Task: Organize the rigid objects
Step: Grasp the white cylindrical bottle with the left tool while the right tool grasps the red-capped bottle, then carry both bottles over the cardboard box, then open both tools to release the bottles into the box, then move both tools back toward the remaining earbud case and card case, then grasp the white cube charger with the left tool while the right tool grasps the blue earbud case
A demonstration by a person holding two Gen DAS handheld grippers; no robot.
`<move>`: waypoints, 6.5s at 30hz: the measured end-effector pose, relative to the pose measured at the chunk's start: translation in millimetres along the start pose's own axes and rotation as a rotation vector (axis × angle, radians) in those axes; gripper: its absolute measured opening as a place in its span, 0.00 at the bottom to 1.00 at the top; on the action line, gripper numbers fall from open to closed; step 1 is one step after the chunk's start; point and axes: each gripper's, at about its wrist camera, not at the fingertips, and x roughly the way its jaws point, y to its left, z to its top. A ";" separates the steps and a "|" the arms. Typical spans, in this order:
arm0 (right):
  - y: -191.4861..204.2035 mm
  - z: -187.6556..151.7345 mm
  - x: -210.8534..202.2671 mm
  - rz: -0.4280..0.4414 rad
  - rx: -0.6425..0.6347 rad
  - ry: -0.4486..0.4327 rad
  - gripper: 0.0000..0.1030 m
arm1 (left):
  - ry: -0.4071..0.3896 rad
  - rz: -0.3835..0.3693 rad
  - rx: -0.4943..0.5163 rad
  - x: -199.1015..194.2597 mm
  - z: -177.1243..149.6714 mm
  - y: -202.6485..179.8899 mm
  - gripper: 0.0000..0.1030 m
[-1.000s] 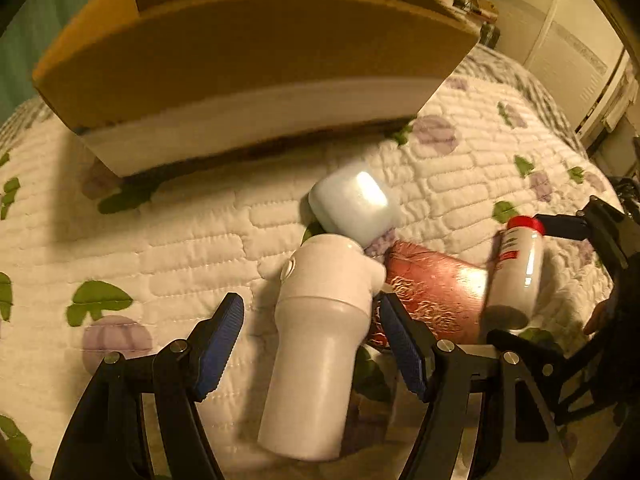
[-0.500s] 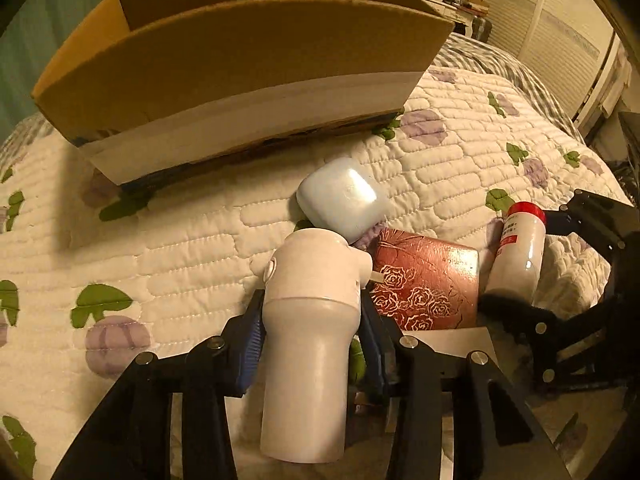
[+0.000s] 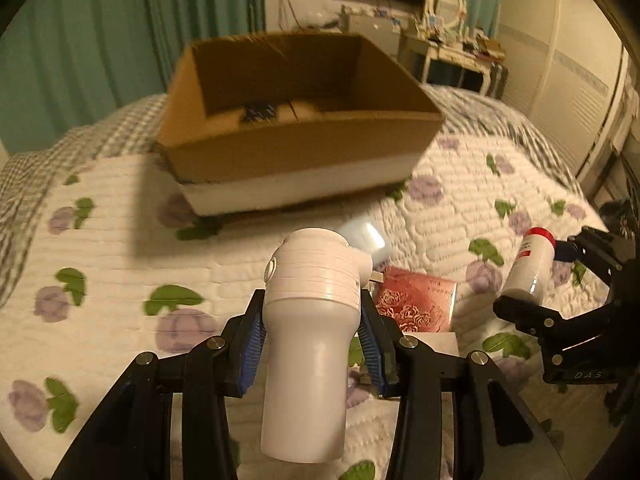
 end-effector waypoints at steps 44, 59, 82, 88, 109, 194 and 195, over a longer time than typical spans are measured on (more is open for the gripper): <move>-4.0 197.0 -109.2 -0.025 0.061 -0.500 0.75 | -0.395 0.057 -0.106 -74.3 161.8 51.9 0.43; 10.5 206.8 32.1 -0.024 -0.109 -0.275 0.75 | -0.071 -0.018 -0.137 68.7 168.8 66.5 0.43; 5.1 195.4 48.8 -0.010 -0.076 -0.251 0.88 | -0.056 0.062 -0.111 68.4 180.5 57.3 0.54; -0.2 199.2 11.4 -0.029 -0.050 -0.301 0.88 | -0.119 0.060 -0.127 29.7 193.3 57.3 0.54; -1.5 177.3 -172.7 -0.168 0.012 -0.610 1.00 | -0.477 0.155 -0.083 -169.7 178.7 35.7 0.59; 24.9 82.0 84.5 0.098 0.000 0.007 1.00 | 0.072 -0.154 -0.051 20.0 -49.4 -28.7 0.54; 27.2 82.0 86.5 0.100 -0.001 0.009 1.00 | 0.069 -0.143 -0.053 17.5 -50.2 -25.2 0.54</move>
